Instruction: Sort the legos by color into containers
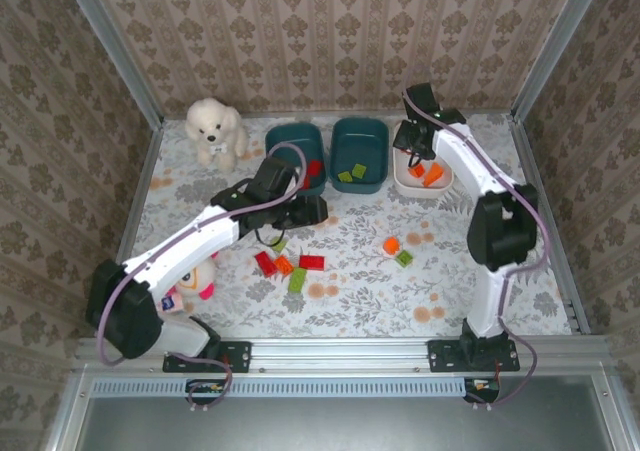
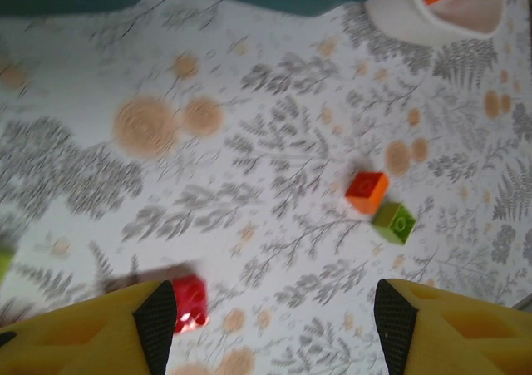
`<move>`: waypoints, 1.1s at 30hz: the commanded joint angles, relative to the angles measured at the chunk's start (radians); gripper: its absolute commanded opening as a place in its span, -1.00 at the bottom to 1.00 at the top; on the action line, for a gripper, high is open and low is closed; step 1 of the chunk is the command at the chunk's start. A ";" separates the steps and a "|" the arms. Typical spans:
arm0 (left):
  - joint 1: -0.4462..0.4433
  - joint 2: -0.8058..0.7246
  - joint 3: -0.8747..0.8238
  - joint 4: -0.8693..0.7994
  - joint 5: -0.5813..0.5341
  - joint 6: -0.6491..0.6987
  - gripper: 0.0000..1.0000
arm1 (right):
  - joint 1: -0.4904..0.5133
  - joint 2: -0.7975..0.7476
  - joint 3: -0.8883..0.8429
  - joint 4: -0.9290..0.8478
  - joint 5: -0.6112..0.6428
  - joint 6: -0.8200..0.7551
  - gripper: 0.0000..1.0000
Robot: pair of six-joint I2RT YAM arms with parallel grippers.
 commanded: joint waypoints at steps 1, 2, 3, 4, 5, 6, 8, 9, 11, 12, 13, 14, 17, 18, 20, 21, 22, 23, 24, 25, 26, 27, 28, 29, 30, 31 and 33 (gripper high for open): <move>-0.006 0.049 0.071 0.020 0.021 0.056 0.34 | -0.024 0.132 0.144 -0.055 -0.040 -0.049 -0.20; -0.007 0.060 0.080 0.023 0.020 0.055 0.34 | -0.035 0.179 0.194 -0.078 -0.037 -0.051 -0.20; -0.007 0.068 0.089 0.024 0.018 0.053 0.34 | -0.045 0.215 0.230 -0.094 -0.036 -0.054 -0.20; -0.008 0.074 0.096 0.024 0.013 0.052 0.34 | -0.055 0.246 0.261 -0.102 -0.037 -0.055 -0.20; -0.007 0.078 0.100 0.020 0.008 0.050 0.34 | -0.064 0.272 0.281 -0.103 -0.039 -0.058 -0.20; -0.007 0.080 0.103 0.022 0.004 0.049 0.34 | -0.072 0.291 0.292 -0.098 -0.044 -0.061 -0.20; -0.006 0.080 0.106 0.013 -0.007 0.048 0.34 | -0.085 0.335 0.324 -0.097 -0.060 -0.077 -0.18; -0.005 0.079 0.107 0.011 -0.010 0.048 0.34 | -0.089 0.355 0.342 -0.107 -0.066 -0.087 -0.18; -0.002 0.078 0.107 0.003 -0.016 0.044 0.34 | -0.090 0.399 0.388 -0.135 -0.068 -0.106 -0.16; 0.000 0.077 0.106 0.000 -0.019 0.042 0.34 | -0.089 0.416 0.401 -0.148 -0.068 -0.110 -0.15; 0.001 0.074 0.105 -0.002 -0.025 0.041 0.34 | -0.090 0.431 0.411 -0.159 -0.064 -0.111 -0.14; 0.005 0.072 0.104 -0.004 -0.028 0.039 0.34 | -0.090 0.442 0.416 -0.169 -0.059 -0.110 -0.13; 0.013 0.065 0.109 -0.018 -0.041 0.037 0.34 | -0.093 0.454 0.417 -0.186 -0.043 -0.111 0.01; 0.016 0.064 0.109 -0.022 -0.043 0.036 0.34 | -0.095 0.455 0.415 -0.188 -0.041 -0.111 0.09; 0.023 0.059 0.110 -0.029 -0.043 0.043 0.35 | -0.100 0.444 0.418 -0.187 -0.044 -0.119 0.26; 0.025 0.056 0.109 -0.033 -0.043 0.043 0.35 | -0.100 0.434 0.417 -0.183 -0.045 -0.124 0.33; 0.028 0.052 0.105 -0.036 -0.040 0.047 0.35 | -0.100 0.416 0.418 -0.178 -0.046 -0.133 0.39; 0.030 0.051 0.102 -0.039 -0.038 0.052 0.35 | -0.100 0.398 0.419 -0.173 -0.046 -0.140 0.45; 0.032 0.048 0.100 -0.042 -0.036 0.058 0.35 | -0.100 0.376 0.421 -0.168 -0.046 -0.144 0.50; 0.033 0.046 0.101 -0.045 -0.031 0.067 0.35 | -0.099 0.349 0.423 -0.163 -0.046 -0.149 0.56; 0.033 0.047 0.103 -0.050 -0.024 0.080 0.35 | -0.098 0.321 0.426 -0.159 -0.046 -0.154 0.61; 0.031 0.050 0.106 -0.057 -0.018 0.092 0.35 | -0.097 0.293 0.427 -0.157 -0.044 -0.155 0.63; 0.031 0.052 0.110 -0.069 -0.013 0.108 0.35 | -0.095 0.262 0.428 -0.158 -0.042 -0.154 0.66; 0.030 0.055 0.113 -0.080 -0.007 0.126 0.35 | -0.092 0.224 0.425 -0.159 -0.039 -0.152 0.66; 0.030 0.055 0.115 -0.092 -0.001 0.142 0.35 | -0.087 0.187 0.415 -0.153 -0.038 -0.152 0.66; 0.029 0.055 0.115 -0.104 0.003 0.163 0.35 | -0.079 0.137 0.392 -0.144 -0.038 -0.150 0.64; 0.026 0.058 0.120 -0.123 0.029 0.214 0.35 | -0.057 0.026 0.307 -0.095 -0.047 -0.152 0.57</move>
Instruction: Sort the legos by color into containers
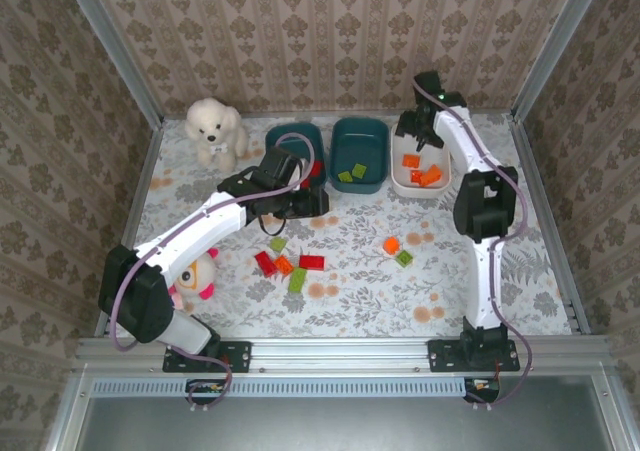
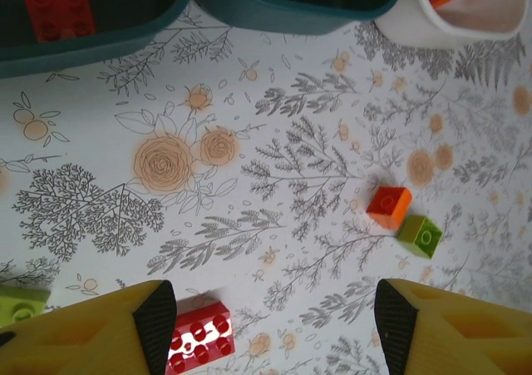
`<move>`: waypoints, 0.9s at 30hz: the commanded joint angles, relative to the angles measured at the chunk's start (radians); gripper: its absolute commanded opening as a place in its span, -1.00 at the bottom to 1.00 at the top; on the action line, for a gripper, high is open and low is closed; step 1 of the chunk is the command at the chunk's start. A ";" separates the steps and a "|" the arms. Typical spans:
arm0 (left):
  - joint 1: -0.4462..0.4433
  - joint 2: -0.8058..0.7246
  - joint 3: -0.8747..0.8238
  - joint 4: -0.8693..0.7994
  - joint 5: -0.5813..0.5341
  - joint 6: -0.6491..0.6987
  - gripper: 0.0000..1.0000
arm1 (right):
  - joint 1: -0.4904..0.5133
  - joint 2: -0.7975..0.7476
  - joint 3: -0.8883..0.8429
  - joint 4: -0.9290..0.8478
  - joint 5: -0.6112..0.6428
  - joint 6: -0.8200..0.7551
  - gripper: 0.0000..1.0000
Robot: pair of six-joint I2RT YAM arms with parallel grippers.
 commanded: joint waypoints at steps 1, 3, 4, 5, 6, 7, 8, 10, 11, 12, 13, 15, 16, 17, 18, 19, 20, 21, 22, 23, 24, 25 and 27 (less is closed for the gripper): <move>-0.011 -0.011 0.048 -0.075 0.051 0.134 0.34 | 0.047 -0.274 -0.106 0.062 -0.003 -0.013 0.55; -0.044 0.006 0.070 -0.097 0.075 0.205 0.32 | 0.081 -0.411 -0.251 0.130 -0.025 -0.007 0.52; -0.067 0.019 0.079 -0.105 0.082 0.238 0.31 | 0.105 -0.491 -0.339 0.165 -0.044 -0.001 0.50; -0.096 0.033 0.085 -0.106 0.093 0.262 0.30 | 0.127 -0.574 -0.430 0.194 -0.054 0.013 0.49; -0.116 0.049 0.089 -0.103 0.103 0.276 0.29 | 0.142 -0.640 -0.505 0.212 -0.058 0.027 0.48; -0.144 0.071 0.094 -0.098 0.112 0.284 0.28 | 0.165 -0.722 -0.592 0.220 -0.065 0.047 0.48; -0.169 0.094 0.102 -0.091 0.116 0.290 0.28 | 0.187 -0.803 -0.674 0.222 -0.075 0.070 0.48; -0.226 0.143 0.122 -0.076 0.124 0.297 0.27 | 0.223 -0.967 -0.826 0.219 -0.093 0.106 0.49; -0.252 0.172 0.136 -0.067 0.123 0.297 0.27 | 0.244 -1.053 -0.895 0.212 -0.103 0.124 0.51; -0.273 0.198 0.149 -0.062 0.121 0.297 0.27 | 0.262 -1.123 -0.952 0.199 -0.110 0.140 0.52; -0.301 0.226 0.168 -0.056 0.116 0.297 0.27 | 0.275 -1.208 -1.004 0.178 -0.117 0.156 0.55; -0.347 0.284 0.206 -0.049 0.100 0.295 0.29 | 0.286 -1.343 -1.073 0.114 -0.122 0.191 0.58; -0.370 0.316 0.228 -0.046 0.094 0.294 0.31 | 0.287 -1.413 -1.092 0.081 -0.127 0.203 0.60; -0.390 0.347 0.250 -0.045 0.084 0.291 0.32 | 0.286 -1.474 -1.102 0.045 -0.133 0.209 0.63; -0.406 0.373 0.270 -0.045 0.079 0.288 0.34 | 0.286 -1.522 -1.103 0.013 -0.135 0.211 0.65; -0.424 0.406 0.292 -0.048 0.068 0.284 0.34 | 0.287 -1.565 -1.093 -0.030 -0.133 0.213 0.66; -0.439 0.436 0.317 -0.051 0.056 0.281 0.36 | 0.286 -1.596 -1.081 -0.068 -0.134 0.214 0.67; -0.451 0.462 0.336 -0.053 0.047 0.279 0.37 | 0.287 -1.619 -1.069 -0.094 -0.134 0.215 0.67; -0.462 0.492 0.362 -0.063 0.029 0.277 0.38 | 0.287 -1.640 -1.055 -0.123 -0.131 0.222 0.68; -0.470 0.526 0.389 -0.075 0.015 0.273 0.40 | 0.287 -1.656 -1.042 -0.148 -0.125 0.231 0.68; -0.474 0.552 0.412 -0.087 0.004 0.269 0.40 | 0.286 -1.667 -1.032 -0.163 -0.123 0.238 0.68; -0.478 0.579 0.435 -0.098 -0.006 0.263 0.41 | 0.287 -1.677 -1.021 -0.176 -0.120 0.243 0.68; -0.480 0.618 0.466 -0.107 -0.025 0.250 0.43 | 0.286 -1.691 -1.000 -0.202 -0.108 0.257 0.68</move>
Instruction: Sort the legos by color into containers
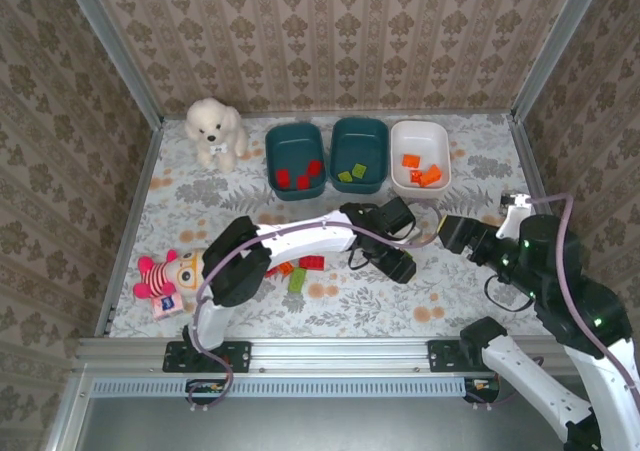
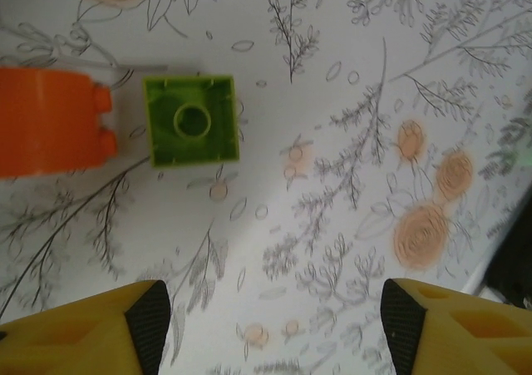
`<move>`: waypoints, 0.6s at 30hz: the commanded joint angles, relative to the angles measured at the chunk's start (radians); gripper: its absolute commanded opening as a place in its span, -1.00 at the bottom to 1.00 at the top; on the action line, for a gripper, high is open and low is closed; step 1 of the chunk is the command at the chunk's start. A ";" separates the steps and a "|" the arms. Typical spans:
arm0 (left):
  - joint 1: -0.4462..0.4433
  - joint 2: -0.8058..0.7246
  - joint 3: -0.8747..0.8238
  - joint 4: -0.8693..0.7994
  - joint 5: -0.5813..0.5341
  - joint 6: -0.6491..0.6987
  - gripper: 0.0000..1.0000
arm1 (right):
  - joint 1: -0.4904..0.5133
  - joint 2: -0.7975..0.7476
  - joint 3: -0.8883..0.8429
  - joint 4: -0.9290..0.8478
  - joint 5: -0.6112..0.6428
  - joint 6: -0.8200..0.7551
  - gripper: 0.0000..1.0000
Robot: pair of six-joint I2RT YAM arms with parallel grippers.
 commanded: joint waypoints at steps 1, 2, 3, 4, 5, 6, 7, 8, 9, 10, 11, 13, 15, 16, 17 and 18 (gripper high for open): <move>0.002 0.059 0.064 -0.050 -0.067 -0.012 0.44 | 0.005 -0.016 0.036 -0.107 0.010 0.040 0.69; 0.002 0.078 0.082 -0.064 -0.084 -0.017 0.44 | 0.005 -0.019 0.047 -0.115 0.014 0.042 0.69; 0.003 0.094 0.096 -0.078 -0.094 -0.018 0.45 | 0.004 -0.021 0.053 -0.122 0.018 0.043 0.69; 0.003 0.109 0.110 -0.087 -0.100 -0.020 0.45 | 0.004 -0.024 0.061 -0.130 0.022 0.042 0.69; 0.003 0.122 0.117 -0.090 -0.103 -0.019 0.46 | 0.005 -0.024 0.069 -0.136 0.025 0.041 0.69; 0.003 0.130 0.123 -0.089 -0.101 -0.019 0.46 | 0.005 -0.026 0.074 -0.140 0.027 0.041 0.69; 0.003 0.142 0.131 -0.087 -0.098 -0.020 0.46 | 0.005 -0.026 0.079 -0.141 0.027 0.039 0.69; 0.003 0.152 0.139 -0.087 -0.099 -0.021 0.46 | 0.004 -0.025 0.082 -0.142 0.029 0.038 0.69; 0.003 0.161 0.145 -0.087 -0.100 -0.020 0.46 | 0.004 -0.023 0.083 -0.142 0.028 0.036 0.69; 0.003 0.172 0.156 -0.087 -0.101 -0.023 0.46 | 0.006 -0.021 0.085 -0.140 0.028 0.036 0.70; 0.003 0.184 0.168 -0.086 -0.100 -0.021 0.46 | 0.006 -0.020 0.085 -0.139 0.029 0.037 0.70; 0.002 0.209 0.198 -0.091 -0.104 -0.020 0.45 | 0.004 -0.017 0.083 -0.138 0.030 0.036 0.70; 0.003 0.233 0.233 -0.095 -0.112 -0.015 0.44 | 0.004 -0.016 0.082 -0.137 0.029 0.037 0.70; 0.003 0.247 0.253 -0.100 -0.113 -0.013 0.43 | 0.004 -0.016 0.082 -0.139 0.030 0.037 0.70; 0.003 0.260 0.275 -0.108 -0.119 -0.012 0.42 | 0.004 -0.016 0.083 -0.139 0.028 0.036 0.70; 0.003 0.272 0.292 -0.113 -0.124 -0.010 0.40 | 0.005 -0.016 0.083 -0.141 0.028 0.036 0.70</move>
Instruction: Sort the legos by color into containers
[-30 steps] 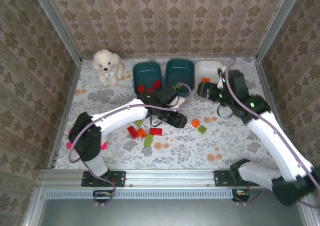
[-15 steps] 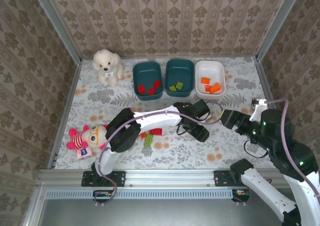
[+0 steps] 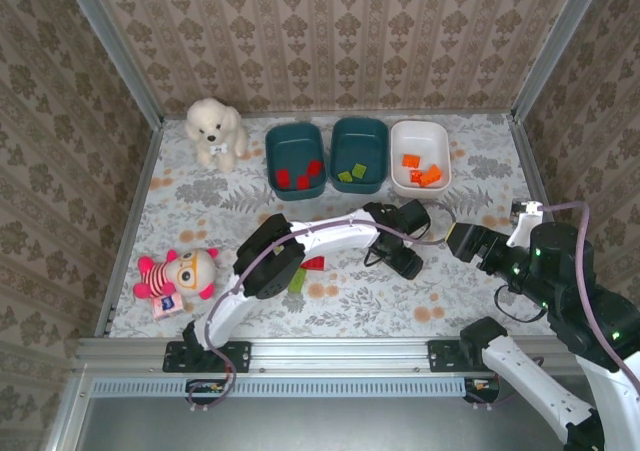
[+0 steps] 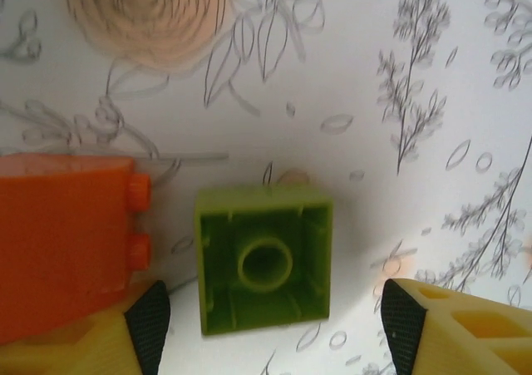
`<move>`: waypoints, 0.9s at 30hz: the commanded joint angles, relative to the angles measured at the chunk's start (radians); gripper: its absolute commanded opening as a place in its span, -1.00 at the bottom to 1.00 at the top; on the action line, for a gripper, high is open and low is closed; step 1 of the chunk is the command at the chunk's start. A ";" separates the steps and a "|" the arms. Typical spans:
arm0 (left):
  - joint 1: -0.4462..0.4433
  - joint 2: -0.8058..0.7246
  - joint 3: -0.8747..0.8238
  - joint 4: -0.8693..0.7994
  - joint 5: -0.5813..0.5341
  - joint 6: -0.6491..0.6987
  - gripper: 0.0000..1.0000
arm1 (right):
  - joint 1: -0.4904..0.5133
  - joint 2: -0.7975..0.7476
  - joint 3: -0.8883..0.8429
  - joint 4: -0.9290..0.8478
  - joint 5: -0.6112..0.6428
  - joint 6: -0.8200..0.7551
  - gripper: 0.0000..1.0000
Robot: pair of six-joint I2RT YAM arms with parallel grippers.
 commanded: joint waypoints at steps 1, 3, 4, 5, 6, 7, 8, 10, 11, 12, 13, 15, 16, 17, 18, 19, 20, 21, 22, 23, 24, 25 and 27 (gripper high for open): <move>0.003 0.046 0.069 -0.036 -0.029 -0.006 0.37 | 0.006 -0.003 0.019 -0.039 0.020 0.014 0.70; 0.002 0.064 0.095 -0.044 -0.036 -0.003 0.29 | 0.004 -0.003 0.020 -0.044 0.021 0.011 0.70; 0.003 0.072 0.101 -0.046 -0.037 -0.001 0.22 | 0.006 -0.003 0.022 -0.044 0.020 0.011 0.70; 0.001 0.077 0.106 -0.048 -0.039 -0.001 0.15 | 0.005 -0.003 0.022 -0.044 0.020 0.012 0.70; 0.001 0.080 0.108 -0.050 -0.045 0.000 0.09 | 0.004 -0.003 0.022 -0.044 0.021 0.012 0.70; 0.000 0.082 0.107 -0.053 -0.050 0.000 0.01 | 0.005 -0.002 0.022 -0.045 0.021 0.012 0.70; 0.000 0.082 0.105 -0.056 -0.058 -0.002 -0.06 | 0.004 0.000 0.021 -0.044 0.021 0.012 0.70; 0.000 0.080 0.104 -0.061 -0.069 0.000 -0.15 | 0.004 0.000 0.018 -0.040 0.021 0.014 0.70; -0.001 0.074 0.102 -0.063 -0.071 0.004 -0.20 | 0.005 0.000 0.015 -0.038 0.021 0.015 0.69; -0.002 0.065 0.100 -0.060 -0.072 0.006 -0.27 | 0.005 0.000 0.013 -0.036 0.021 0.015 0.69; -0.003 0.052 0.097 -0.056 -0.076 0.011 -0.33 | 0.004 0.000 0.010 -0.034 0.021 0.017 0.69; -0.003 0.014 0.092 -0.054 -0.080 0.007 -0.36 | 0.005 0.001 0.010 -0.030 0.021 0.017 0.69; -0.002 -0.014 0.091 -0.054 -0.085 0.003 -0.37 | 0.005 0.002 0.011 -0.030 0.022 0.015 0.69; 0.000 -0.047 0.088 -0.053 -0.091 -0.008 -0.36 | 0.004 0.004 0.013 -0.031 0.025 0.014 0.69; 0.006 -0.080 0.083 -0.053 -0.099 -0.022 -0.35 | 0.005 0.005 0.012 -0.032 0.026 0.011 0.69; 0.017 -0.121 0.072 -0.045 -0.104 -0.045 -0.35 | 0.005 0.007 0.013 -0.031 0.028 0.008 0.69; 0.034 -0.166 0.055 -0.032 -0.105 -0.070 -0.36 | 0.005 0.009 0.011 -0.030 0.028 0.006 0.69; 0.052 -0.201 0.040 -0.022 -0.102 -0.094 -0.36 | 0.004 0.010 0.009 -0.028 0.031 0.006 0.69; 0.076 -0.241 0.023 -0.009 -0.096 -0.120 -0.36 | 0.006 0.012 0.007 -0.024 0.029 0.006 0.69; 0.103 -0.271 0.008 0.001 -0.087 -0.143 -0.36 | 0.005 0.014 0.004 -0.016 0.027 0.006 0.69; 0.127 -0.295 -0.002 0.007 -0.078 -0.160 -0.37 | 0.005 0.017 0.001 -0.009 0.027 0.006 0.69; 0.157 -0.318 -0.011 0.016 -0.065 -0.177 -0.38 | 0.006 0.022 -0.002 -0.001 0.025 0.006 0.69; 0.214 -0.338 -0.020 0.031 -0.041 -0.195 -0.39 | 0.005 0.033 -0.012 0.016 0.021 0.006 0.68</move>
